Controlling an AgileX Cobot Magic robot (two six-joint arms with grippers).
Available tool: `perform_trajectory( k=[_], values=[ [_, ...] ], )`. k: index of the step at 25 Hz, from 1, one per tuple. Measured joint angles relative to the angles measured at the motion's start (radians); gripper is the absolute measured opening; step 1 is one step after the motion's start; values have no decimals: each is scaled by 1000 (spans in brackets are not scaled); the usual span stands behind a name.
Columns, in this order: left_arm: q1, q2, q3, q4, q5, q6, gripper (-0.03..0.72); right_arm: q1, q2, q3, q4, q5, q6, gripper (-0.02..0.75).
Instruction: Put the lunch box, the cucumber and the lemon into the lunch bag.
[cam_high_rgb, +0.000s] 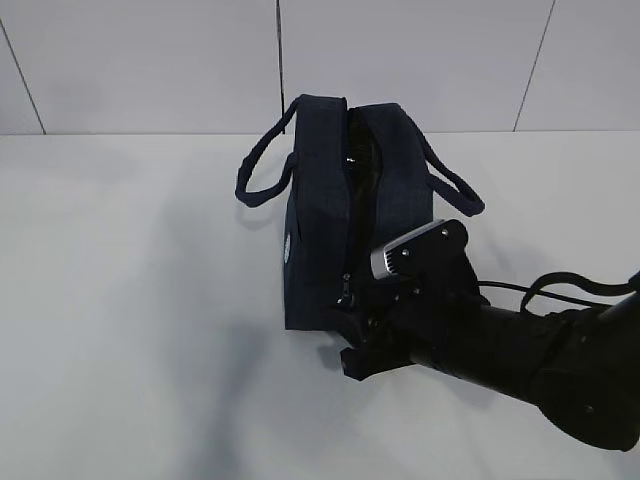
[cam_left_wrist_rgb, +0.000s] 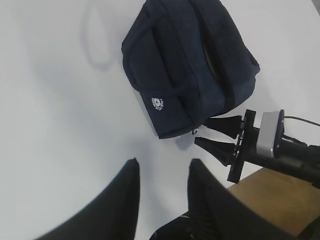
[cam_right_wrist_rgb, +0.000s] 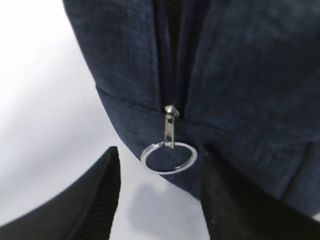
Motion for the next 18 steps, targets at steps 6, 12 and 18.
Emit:
perform_trajectory(
  k=[6, 12, 18],
  values=[
    [0, 0, 0, 0, 0, 0, 235, 0, 48, -28, -34, 7, -2, 391],
    [0, 0, 0, 0, 0, 0, 235, 0, 89, -38, -36, -24, -4, 391],
    [0, 0, 0, 0, 0, 0, 235, 0, 97, -42, -6, -90, -38, 391]
  ],
)
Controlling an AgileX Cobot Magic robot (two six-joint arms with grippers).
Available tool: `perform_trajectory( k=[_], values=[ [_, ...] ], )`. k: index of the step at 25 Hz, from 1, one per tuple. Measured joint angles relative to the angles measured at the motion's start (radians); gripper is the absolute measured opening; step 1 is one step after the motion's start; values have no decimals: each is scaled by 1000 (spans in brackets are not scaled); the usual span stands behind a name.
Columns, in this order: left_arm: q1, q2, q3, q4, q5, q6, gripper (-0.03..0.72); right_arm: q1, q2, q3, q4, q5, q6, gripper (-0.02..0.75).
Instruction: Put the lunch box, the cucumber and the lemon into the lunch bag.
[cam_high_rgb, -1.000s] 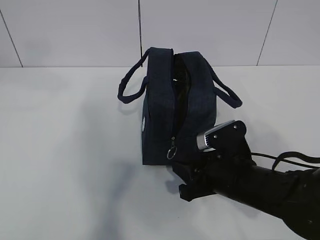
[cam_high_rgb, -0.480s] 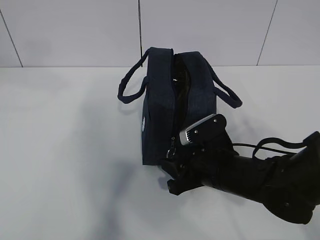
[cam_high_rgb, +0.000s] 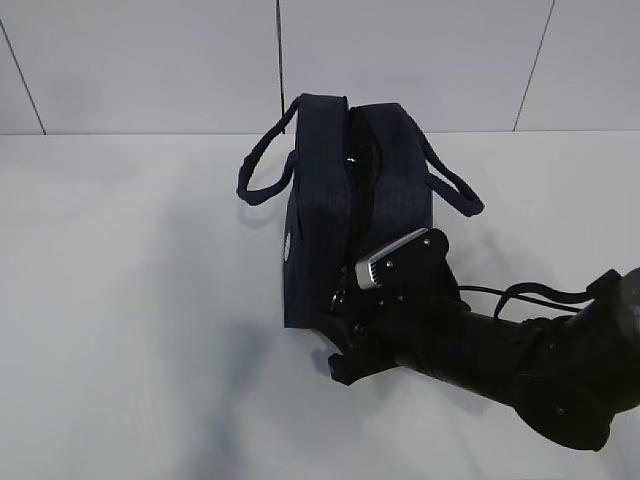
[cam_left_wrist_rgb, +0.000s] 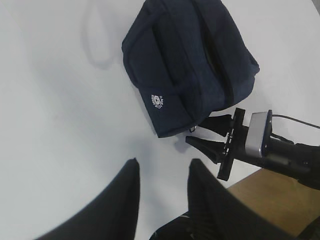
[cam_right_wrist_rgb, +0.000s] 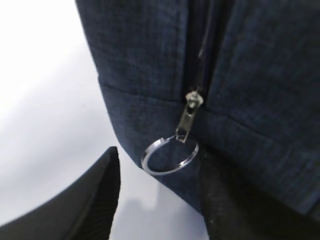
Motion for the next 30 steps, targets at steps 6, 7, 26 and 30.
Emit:
perform_trajectory(
  k=[6, 7, 26, 30],
  values=[
    [0, 0, 0, 0, 0, 0, 235, 0, 0, -1, 17, -66, -16, 391],
    [0, 0, 0, 0, 0, 0, 235, 0, 0, -1, 20, -79, -16, 391],
    [0, 0, 0, 0, 0, 0, 235, 0, 41, -6, 48, -123, -18, 390],
    [0, 0, 0, 0, 0, 0, 235, 0, 58, -21, 30, -125, -18, 390]
  ],
)
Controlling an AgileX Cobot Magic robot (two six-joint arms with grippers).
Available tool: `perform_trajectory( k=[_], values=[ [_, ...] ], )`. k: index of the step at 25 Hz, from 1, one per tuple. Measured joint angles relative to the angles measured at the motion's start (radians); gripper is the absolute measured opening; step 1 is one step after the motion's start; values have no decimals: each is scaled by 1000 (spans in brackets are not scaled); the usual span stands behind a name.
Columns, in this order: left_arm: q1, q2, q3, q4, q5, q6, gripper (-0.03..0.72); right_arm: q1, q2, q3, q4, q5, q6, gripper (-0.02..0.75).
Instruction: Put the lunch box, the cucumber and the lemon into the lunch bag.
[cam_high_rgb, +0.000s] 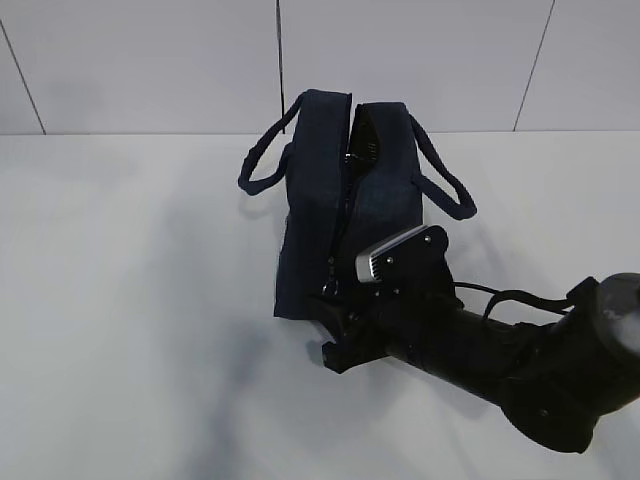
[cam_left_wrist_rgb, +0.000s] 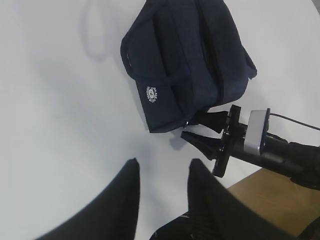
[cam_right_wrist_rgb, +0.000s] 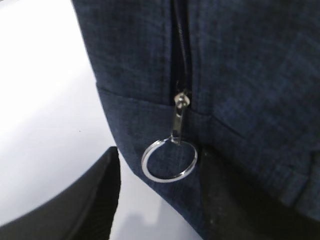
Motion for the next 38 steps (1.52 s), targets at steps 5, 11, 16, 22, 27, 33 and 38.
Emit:
perform_trajectory(
  k=[5, 11, 16, 22, 27, 33, 38],
  values=[
    [0, 0, 0, 0, 0, 0, 235, 0, 0, -15, -17, 0, 0, 390],
    [0, 0, 0, 0, 0, 0, 235, 0, 2, -15, -17, 0, 2, 386],
    [0, 0, 0, 0, 0, 0, 235, 0, 2, -15, -17, 0, 2, 293],
    [0, 0, 0, 0, 0, 0, 235, 0, 2, -15, -56, 0, 2, 235],
    [0, 0, 0, 0, 0, 0, 235, 0, 2, -15, -126, -2, 11, 231],
    [0, 0, 0, 0, 0, 0, 235, 0, 2, -15, -141, -16, 37, 230],
    [0, 0, 0, 0, 0, 0, 235, 0, 2, -15, -102, -11, 41, 230]
  ],
)
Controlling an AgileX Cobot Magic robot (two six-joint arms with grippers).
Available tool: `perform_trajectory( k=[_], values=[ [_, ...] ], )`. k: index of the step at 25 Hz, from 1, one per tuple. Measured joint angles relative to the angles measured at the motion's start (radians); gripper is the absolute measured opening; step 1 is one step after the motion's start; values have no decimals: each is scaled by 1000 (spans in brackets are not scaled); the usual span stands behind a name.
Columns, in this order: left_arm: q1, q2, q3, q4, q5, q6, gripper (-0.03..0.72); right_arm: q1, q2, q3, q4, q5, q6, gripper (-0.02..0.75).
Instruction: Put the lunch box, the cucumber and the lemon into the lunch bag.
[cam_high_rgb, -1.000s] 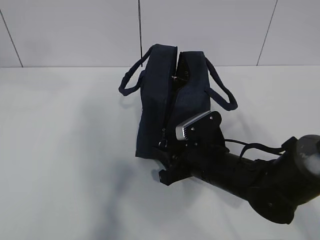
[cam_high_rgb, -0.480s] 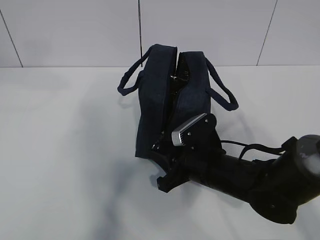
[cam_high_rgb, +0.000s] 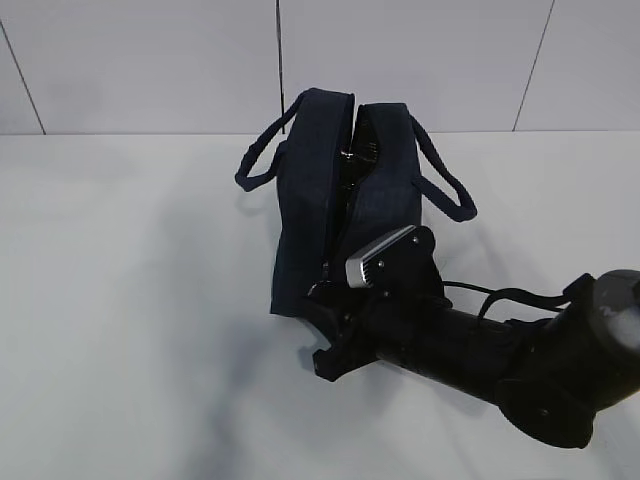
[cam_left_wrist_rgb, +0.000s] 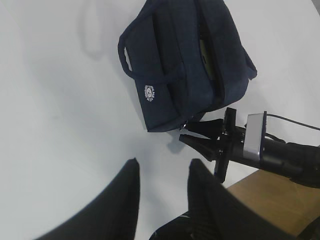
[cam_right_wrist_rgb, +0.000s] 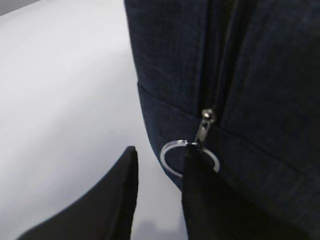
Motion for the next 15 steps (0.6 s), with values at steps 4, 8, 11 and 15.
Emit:
perform_trajectory(
  k=[4, 8, 11, 15],
  values=[
    [0, 0, 0, 0, 0, 0, 235, 0, 0, 0, 103, 46, 2, 231],
    [0, 0, 0, 0, 0, 0, 235, 0, 0, 0, 141, 54, 2, 234],
    [0, 0, 0, 0, 0, 0, 235, 0, 0, 0, 123, 54, 2, 235],
    [0, 0, 0, 0, 0, 0, 235, 0, 0, 0, 106, 55, 2, 235]
  ],
)
